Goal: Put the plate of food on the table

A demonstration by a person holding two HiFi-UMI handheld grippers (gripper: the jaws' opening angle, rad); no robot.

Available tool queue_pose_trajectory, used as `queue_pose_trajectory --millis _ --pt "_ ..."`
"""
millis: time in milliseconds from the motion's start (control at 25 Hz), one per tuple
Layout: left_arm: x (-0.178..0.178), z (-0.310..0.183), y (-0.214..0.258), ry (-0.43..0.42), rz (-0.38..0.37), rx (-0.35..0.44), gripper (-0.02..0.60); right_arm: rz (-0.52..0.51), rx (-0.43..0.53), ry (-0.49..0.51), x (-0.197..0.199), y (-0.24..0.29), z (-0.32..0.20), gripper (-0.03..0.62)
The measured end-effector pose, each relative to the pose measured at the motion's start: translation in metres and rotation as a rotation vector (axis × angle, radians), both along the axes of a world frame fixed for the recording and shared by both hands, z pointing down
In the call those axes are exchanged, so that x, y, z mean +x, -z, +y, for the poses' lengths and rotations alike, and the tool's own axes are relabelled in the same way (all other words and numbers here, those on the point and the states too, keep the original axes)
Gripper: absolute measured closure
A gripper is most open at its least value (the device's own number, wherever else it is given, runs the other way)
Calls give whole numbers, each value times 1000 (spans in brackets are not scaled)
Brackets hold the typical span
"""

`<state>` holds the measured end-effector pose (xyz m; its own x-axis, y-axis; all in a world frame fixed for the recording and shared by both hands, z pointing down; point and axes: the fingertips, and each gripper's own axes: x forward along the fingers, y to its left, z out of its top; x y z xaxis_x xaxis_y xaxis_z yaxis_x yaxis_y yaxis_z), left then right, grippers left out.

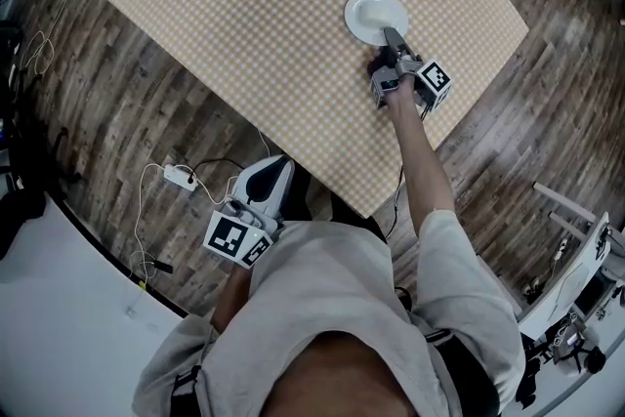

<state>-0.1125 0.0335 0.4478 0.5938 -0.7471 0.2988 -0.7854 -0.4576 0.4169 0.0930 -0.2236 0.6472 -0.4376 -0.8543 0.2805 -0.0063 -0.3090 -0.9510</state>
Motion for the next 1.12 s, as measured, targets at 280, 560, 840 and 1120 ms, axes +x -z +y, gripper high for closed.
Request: queue_pose_trajectory --millis 280,560,840,1120 --pt "2 2 -2 -6 4 -5 572 26 49 78 -2 3 0 425" --pt "7 0 -1 -12 11 -4 572 330 155 413 -21 16 7 421" --pt "10 1 2 -22 16 6 572 723 219 735 -31 10 20 388" --pt "13 0 3 -30 19 5 572 928 265 958 -38 0 35 372"
